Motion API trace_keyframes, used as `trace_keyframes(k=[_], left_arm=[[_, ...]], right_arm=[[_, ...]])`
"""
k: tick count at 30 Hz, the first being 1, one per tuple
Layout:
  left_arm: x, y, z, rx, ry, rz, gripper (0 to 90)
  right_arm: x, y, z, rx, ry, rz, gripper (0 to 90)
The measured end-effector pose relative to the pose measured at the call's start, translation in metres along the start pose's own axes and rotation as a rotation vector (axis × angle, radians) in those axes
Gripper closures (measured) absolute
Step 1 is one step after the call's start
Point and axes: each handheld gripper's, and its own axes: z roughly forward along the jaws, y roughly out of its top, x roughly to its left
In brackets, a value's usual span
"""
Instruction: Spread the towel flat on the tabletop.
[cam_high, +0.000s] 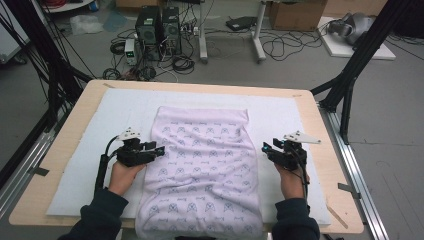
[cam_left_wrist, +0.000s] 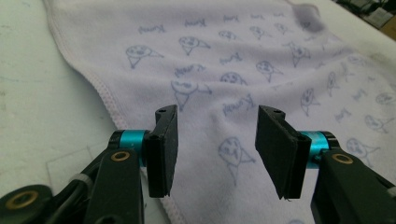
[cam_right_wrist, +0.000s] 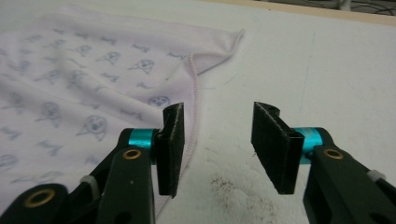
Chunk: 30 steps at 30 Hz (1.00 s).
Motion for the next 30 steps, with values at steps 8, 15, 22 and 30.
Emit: trace_keyframes(k=[8,15,22,30], left_arm=[[-0.012,-0.004,0.01,0.098,0.024,0.09,59.6],[-0.01,0.003,0.015,0.125,0.085,0.108,88.2],[0.008,0.016,0.027,0.085,0.162,0.049,88.3],[0.019,0.022,0.028,0.033,0.157,-0.001,63.4]], right_arm=[[0.027,-0.018,0.021,0.174,0.091,-0.079,52.0],[0.039,-0.022,0.043,0.217,0.152,-0.165,86.8],[0.03,-0.011,0.058,0.158,0.051,-0.162,88.0],[0.032,0.0,0.073,0.16,-0.005,-0.157,74.6]])
